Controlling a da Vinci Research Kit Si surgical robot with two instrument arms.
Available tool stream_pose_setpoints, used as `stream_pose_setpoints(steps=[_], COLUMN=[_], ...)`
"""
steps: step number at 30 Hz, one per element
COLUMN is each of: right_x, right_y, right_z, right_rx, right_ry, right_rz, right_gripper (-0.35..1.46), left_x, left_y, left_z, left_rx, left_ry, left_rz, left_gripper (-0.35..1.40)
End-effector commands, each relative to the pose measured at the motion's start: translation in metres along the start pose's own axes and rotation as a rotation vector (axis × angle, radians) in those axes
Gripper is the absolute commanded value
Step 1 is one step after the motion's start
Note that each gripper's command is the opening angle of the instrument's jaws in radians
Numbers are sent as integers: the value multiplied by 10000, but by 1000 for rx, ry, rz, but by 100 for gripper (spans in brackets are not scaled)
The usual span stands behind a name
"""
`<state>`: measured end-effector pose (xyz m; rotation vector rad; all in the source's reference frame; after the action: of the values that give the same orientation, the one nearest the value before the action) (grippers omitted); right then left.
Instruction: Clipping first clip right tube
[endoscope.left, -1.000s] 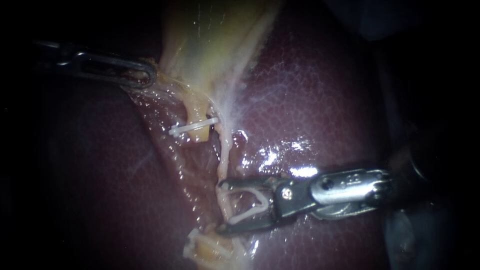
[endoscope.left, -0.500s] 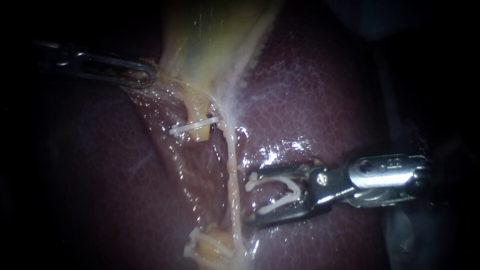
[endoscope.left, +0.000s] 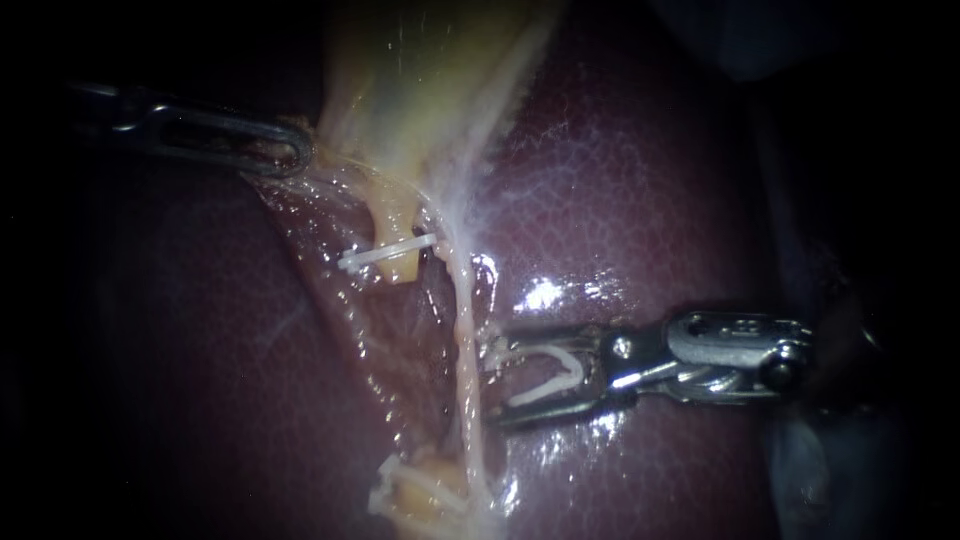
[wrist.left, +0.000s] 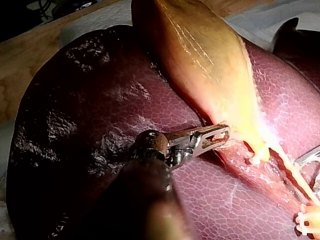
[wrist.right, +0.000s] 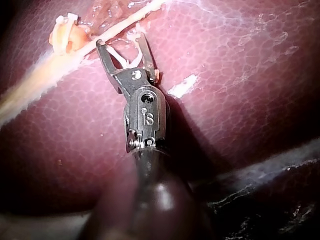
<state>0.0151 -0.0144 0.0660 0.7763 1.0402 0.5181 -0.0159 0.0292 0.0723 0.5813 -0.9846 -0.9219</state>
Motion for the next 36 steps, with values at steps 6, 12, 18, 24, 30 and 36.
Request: stream_pose_setpoints(steps=[6, 12, 18, 24, 30, 36], right_x=[-8, -4, 7, 23, 32, 34], right_y=[3, 2, -12, -35, -59, -63], right_z=[17, 32, 39, 35, 34, 36], right_rx=[53, 133, 203, 259, 305, 317], right_ry=[22, 100, 166, 177, 181, 184], right_rz=[53, 129, 173, 179, 187, 194], right_gripper=[49, 49, 49, 49, 48, 47], left_x=[0, 0, 0, 0, 1, 1], left_y=[0, 0, 0, 0, 0, 0], left_z=[0, 1, 1, 1, 0, 1], left_rx=[0, -1, -1, -1, 0, 0], left_ry=[0, 0, 0, 0, 0, 0], left_rz=[0, 0, 0, 0, 0, 0], left_gripper=[-35, -35, -35, -35, -35, -35])
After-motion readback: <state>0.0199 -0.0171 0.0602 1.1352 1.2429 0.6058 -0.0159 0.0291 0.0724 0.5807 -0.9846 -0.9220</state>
